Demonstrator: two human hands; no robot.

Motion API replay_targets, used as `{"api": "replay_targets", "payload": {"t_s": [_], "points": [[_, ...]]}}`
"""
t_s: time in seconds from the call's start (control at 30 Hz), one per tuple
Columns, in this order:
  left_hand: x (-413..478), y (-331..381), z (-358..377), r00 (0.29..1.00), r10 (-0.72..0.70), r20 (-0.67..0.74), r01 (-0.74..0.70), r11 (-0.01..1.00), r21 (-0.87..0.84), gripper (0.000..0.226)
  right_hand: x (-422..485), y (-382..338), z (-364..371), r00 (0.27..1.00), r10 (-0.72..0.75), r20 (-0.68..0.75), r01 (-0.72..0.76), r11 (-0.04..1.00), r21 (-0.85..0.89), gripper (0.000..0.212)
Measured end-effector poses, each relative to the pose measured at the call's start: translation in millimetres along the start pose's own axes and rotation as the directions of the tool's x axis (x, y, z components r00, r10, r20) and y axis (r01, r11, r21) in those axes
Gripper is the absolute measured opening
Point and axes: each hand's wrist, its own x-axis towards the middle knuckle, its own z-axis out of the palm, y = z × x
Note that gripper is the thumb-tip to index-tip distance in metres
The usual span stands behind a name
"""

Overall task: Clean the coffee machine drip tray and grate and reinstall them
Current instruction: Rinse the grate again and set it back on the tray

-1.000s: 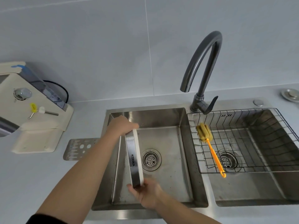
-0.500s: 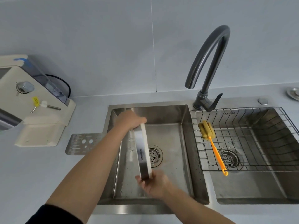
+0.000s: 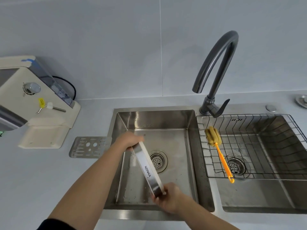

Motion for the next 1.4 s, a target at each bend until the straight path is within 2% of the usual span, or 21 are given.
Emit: {"api": "replay_targets", "payload": {"t_s": [0.07, 0.17, 0.23, 0.3, 0.37, 0.47, 0.57, 0.67, 0.77, 0.83, 0.97, 1.2, 1.4], "points": [[-1, -7, 2, 0.998, -0.053, 0.041, 0.053, 0.999, -0.002, 0.033, -4, 4, -1, 0.999, 0.042, 0.014, -0.041, 0.998, -0.040, 0.021], [-3, 1, -5, 0.999, -0.019, 0.034, 0.022, 0.997, -0.076, 0.033, -9, -12, 0, 1.000, -0.003, -0.031, 0.000, 0.997, -0.080, 0.026], [-5, 10, -14, 1.000, 0.005, 0.013, -0.003, 0.986, -0.167, 0.033, -16, -30, 4, 0.996, -0.073, -0.059, 0.067, 0.993, -0.100, 0.024], [-11, 16, -25, 1.000, 0.002, 0.024, 0.002, 0.987, -0.161, 0.035, -34, -51, 10, 0.982, -0.168, -0.086, 0.152, 0.975, -0.162, 0.020], [-14, 17, -35, 0.999, -0.003, 0.047, 0.010, 0.987, -0.163, 0.037, -58, -70, 17, 0.956, -0.281, -0.084, 0.255, 0.937, -0.239, 0.017], [-18, 11, -43, 0.994, 0.027, 0.106, 0.005, 0.957, -0.291, 0.037, -90, -87, 24, 0.905, -0.421, -0.050, 0.384, 0.864, -0.325, 0.013], [-30, 3, -49, 0.983, 0.098, 0.153, -0.025, 0.906, -0.422, 0.036, -108, -97, 28, 0.842, -0.538, 0.019, 0.486, 0.745, -0.458, 0.025], [-44, -10, -53, 0.967, 0.175, 0.185, -0.051, 0.845, -0.532, 0.035, -122, -102, 28, 0.746, -0.646, 0.161, 0.586, 0.522, -0.619, 0.040], [-53, -26, -50, 0.965, 0.222, 0.140, -0.100, 0.805, -0.585, 0.036, -132, -102, 27, 0.639, -0.718, 0.276, 0.668, 0.339, -0.663, 0.050], [-60, -35, -45, 0.968, 0.231, 0.100, -0.126, 0.788, -0.603, 0.033, -136, -97, 28, 0.593, -0.735, 0.329, 0.695, 0.262, -0.669, 0.054], [-75, -51, -37, 0.975, 0.220, 0.020, -0.163, 0.776, -0.609, 0.023, -128, -86, 24, 0.562, -0.741, 0.367, 0.694, 0.181, -0.697, 0.061], [-93, -87, -32, 0.987, 0.097, -0.124, -0.147, 0.857, -0.494, 0.029, -114, -54, 40, 0.552, -0.665, 0.503, 0.704, 0.050, -0.708, 0.062], [-91, -138, -39, 0.988, 0.021, -0.154, -0.084, 0.905, -0.416, 0.033, -89, -21, 64, 0.593, -0.643, 0.485, 0.647, 0.021, -0.763, 0.062]]}}
